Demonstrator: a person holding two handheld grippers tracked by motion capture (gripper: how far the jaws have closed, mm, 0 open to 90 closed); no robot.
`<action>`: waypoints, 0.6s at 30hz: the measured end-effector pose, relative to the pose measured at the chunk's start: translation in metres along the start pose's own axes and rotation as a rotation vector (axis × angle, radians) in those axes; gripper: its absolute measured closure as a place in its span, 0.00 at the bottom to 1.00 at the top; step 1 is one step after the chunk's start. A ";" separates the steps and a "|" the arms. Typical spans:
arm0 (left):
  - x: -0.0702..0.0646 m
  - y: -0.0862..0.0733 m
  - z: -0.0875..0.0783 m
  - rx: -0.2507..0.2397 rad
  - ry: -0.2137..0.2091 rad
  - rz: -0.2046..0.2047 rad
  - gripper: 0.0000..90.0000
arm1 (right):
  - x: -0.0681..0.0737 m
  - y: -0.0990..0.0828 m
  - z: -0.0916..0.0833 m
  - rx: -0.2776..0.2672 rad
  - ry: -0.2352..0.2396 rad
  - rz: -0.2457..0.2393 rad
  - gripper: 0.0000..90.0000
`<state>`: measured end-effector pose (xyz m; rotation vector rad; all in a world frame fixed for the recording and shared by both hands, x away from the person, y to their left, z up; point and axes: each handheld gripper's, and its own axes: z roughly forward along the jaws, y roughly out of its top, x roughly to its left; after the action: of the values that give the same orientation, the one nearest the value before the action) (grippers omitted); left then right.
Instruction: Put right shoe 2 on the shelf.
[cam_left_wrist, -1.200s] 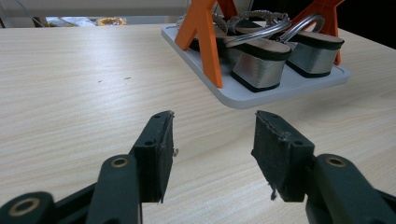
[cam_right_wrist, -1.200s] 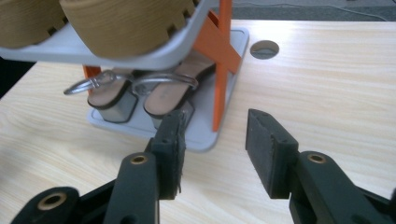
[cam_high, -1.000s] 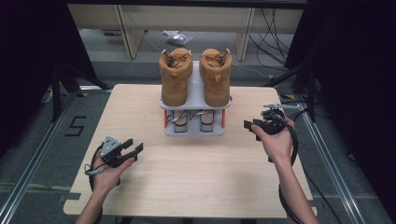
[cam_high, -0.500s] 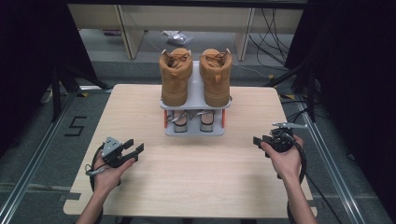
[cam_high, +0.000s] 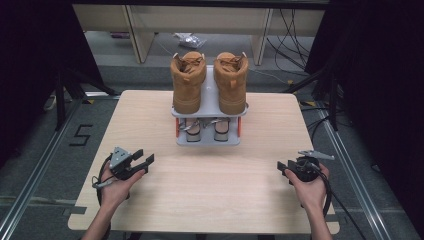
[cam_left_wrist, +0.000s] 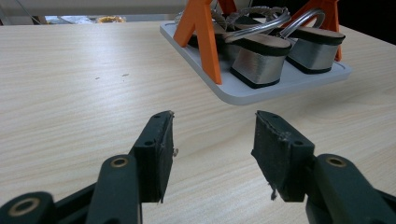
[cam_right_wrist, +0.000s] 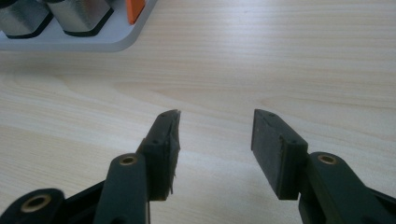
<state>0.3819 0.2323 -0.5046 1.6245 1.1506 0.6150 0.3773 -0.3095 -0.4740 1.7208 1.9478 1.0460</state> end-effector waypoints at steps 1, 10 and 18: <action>0.000 0.000 0.000 0.000 0.000 0.000 0.52 | 0.000 -0.002 0.002 -0.013 0.001 0.002 0.58; 0.001 -0.001 0.000 -0.003 0.000 -0.001 0.52 | -0.004 -0.016 0.002 -0.070 0.014 -0.007 0.57; 0.000 -0.001 0.000 -0.005 0.001 0.001 0.52 | 0.001 -0.021 -0.001 -0.103 0.015 -0.002 0.56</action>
<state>0.3816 0.2327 -0.5051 1.6206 1.1475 0.6190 0.3617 -0.3085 -0.4885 1.6605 1.8700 1.1412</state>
